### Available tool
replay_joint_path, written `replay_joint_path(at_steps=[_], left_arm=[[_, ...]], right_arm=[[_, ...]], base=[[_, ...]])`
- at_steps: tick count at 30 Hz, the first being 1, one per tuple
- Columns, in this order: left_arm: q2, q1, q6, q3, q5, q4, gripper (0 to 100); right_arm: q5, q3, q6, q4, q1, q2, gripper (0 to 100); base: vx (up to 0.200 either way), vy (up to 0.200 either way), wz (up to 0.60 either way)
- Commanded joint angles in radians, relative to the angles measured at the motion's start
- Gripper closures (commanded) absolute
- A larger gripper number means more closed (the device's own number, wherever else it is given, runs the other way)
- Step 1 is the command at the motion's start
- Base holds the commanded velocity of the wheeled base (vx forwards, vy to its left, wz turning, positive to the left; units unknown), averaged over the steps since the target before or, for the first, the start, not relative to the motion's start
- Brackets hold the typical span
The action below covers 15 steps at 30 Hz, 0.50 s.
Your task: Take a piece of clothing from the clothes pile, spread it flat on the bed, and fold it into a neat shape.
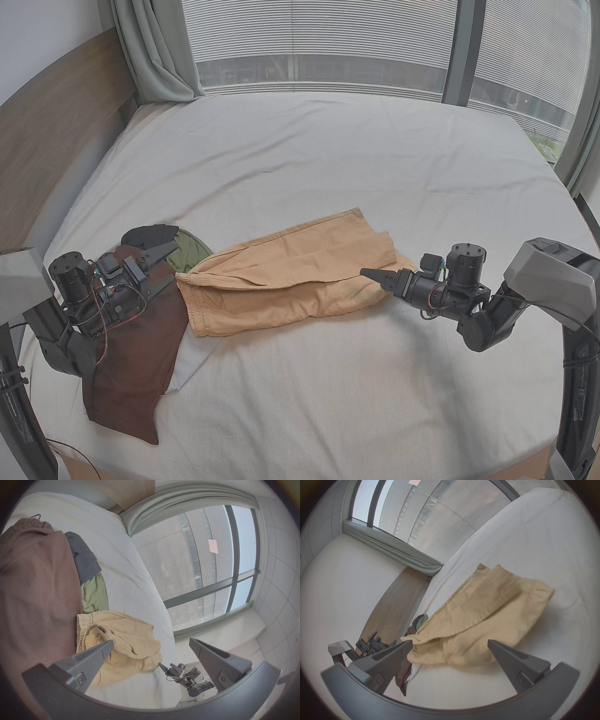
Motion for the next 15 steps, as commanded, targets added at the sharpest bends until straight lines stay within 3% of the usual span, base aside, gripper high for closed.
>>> replay_joint_path(at_steps=[1, 15], left_arm=[[-0.055, -0.012, 0.052, 0.038, -0.018, -0.001, 0], [-0.098, -0.034, 0.134, 0.055, -0.007, -0.001, 0]], right_arm=[[0.001, 0.121, -0.013, -0.046, 0.028, -0.038, 0], [-0.001, 0.085, -0.027, -0.035, 0.053, 0.052, 0]], base=[[0.000, 0.000, 0.00], [0.000, 0.000, 0.00]])
